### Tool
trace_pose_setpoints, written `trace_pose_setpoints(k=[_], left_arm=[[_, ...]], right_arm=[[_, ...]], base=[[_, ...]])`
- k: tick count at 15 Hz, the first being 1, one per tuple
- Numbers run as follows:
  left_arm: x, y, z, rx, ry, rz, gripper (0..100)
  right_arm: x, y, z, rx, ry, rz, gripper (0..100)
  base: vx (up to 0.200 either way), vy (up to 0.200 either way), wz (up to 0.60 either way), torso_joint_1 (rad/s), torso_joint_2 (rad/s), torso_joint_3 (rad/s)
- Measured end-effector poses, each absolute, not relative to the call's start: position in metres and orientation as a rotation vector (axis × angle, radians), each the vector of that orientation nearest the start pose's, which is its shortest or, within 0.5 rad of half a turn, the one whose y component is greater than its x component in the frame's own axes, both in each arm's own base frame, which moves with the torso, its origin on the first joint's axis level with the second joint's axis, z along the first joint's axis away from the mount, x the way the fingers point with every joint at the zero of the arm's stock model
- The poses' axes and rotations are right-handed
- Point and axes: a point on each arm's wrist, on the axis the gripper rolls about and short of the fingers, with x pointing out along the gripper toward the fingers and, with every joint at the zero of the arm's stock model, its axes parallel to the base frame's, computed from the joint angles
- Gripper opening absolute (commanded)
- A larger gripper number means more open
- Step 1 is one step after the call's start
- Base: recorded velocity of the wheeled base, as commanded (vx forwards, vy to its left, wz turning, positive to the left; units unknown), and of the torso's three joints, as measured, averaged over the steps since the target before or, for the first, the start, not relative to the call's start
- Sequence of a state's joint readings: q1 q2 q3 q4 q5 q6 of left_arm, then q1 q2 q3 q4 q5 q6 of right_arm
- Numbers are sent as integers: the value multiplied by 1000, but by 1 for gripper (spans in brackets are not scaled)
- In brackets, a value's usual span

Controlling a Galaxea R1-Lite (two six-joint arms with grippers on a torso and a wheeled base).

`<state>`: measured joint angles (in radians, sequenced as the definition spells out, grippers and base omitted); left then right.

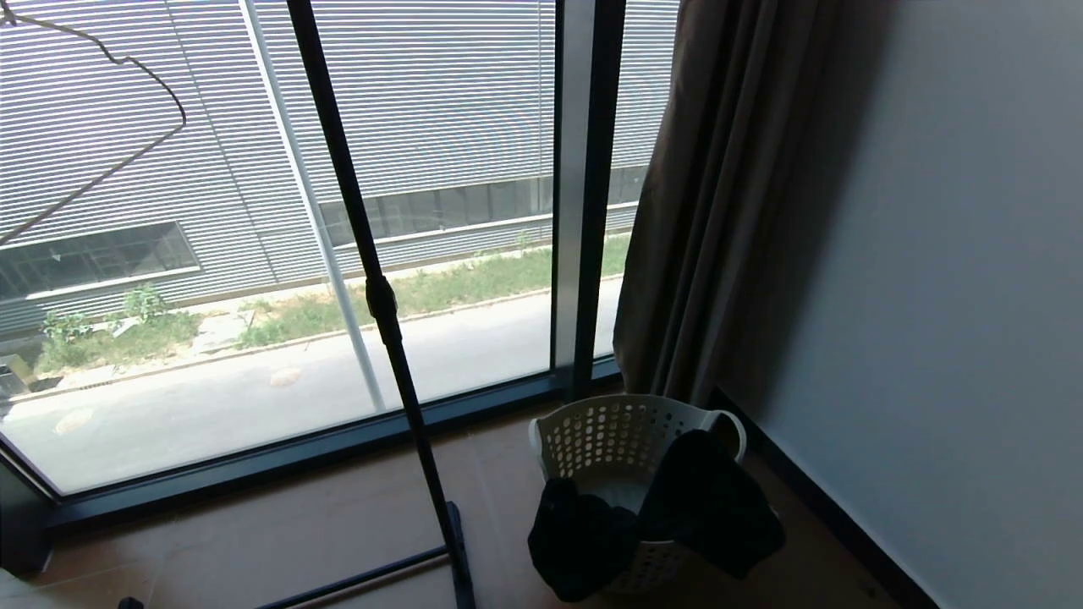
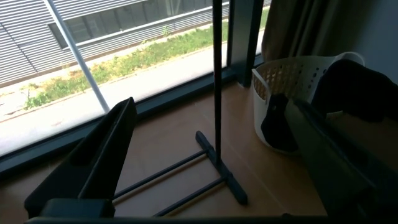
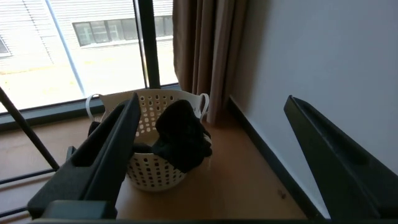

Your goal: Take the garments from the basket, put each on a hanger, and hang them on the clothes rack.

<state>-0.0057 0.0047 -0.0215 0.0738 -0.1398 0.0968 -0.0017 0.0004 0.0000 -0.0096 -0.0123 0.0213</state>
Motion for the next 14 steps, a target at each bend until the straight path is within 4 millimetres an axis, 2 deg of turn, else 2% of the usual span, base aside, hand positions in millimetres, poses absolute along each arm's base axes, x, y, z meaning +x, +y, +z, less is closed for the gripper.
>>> trace_pose_setpoints(k=[14], left_arm=[[-24,-3,74,93,51,-146,100]], right_arm=[[-23,0,76,22,-8,-14,100]], base=[[0,0,0,0,0,0]])
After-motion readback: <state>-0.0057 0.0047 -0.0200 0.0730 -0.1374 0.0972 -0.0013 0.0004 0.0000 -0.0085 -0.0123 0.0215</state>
